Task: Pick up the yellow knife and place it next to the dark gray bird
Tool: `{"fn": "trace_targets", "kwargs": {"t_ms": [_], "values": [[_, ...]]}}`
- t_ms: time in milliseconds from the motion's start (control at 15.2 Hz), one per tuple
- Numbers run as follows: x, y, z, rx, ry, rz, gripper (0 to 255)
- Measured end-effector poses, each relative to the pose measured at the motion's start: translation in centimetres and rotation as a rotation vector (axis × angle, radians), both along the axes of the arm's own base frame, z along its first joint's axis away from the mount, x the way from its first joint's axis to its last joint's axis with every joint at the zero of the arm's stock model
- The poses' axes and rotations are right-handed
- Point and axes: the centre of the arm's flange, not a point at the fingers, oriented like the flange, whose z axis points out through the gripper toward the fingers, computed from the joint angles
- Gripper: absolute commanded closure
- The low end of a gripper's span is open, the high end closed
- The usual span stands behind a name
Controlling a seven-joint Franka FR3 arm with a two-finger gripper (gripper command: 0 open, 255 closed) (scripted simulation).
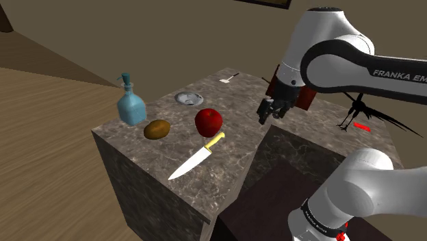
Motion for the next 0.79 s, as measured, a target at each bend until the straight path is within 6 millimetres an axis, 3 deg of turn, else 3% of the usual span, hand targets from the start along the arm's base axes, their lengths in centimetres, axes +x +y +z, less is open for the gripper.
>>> {"fn": "trace_targets", "kwargs": {"t_ms": [330,792], "values": [[-1.0,6.8,-3.7,-0.039,-0.107,-0.264,0],[1.2,15.6,-9.1,-0.095,-0.262,-0.636,0]]}}
